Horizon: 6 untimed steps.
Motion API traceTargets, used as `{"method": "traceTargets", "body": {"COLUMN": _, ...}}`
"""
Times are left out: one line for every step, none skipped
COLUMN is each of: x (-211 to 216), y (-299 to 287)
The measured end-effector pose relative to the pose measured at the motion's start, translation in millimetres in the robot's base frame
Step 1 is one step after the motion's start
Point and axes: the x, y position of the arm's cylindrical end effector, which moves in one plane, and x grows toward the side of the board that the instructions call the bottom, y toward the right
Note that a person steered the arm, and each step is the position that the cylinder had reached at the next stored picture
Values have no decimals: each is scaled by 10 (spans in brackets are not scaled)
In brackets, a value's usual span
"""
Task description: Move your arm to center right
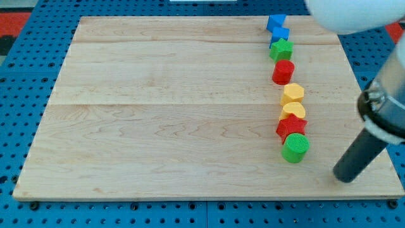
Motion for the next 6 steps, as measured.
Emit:
{"method": "traceTargets", "body": {"x": -241, "y": 203}}
{"method": "traceTargets", "body": {"x": -443, "y": 422}}
{"method": "traceTargets", "body": {"x": -772, "y": 654}}
{"method": "traceTargets", "body": {"x": -1129, "y": 760}}
{"method": "traceTargets", "body": {"x": -1466, "y": 791}}
{"method": "traceTargets", "body": {"x": -1561, "y": 891}}
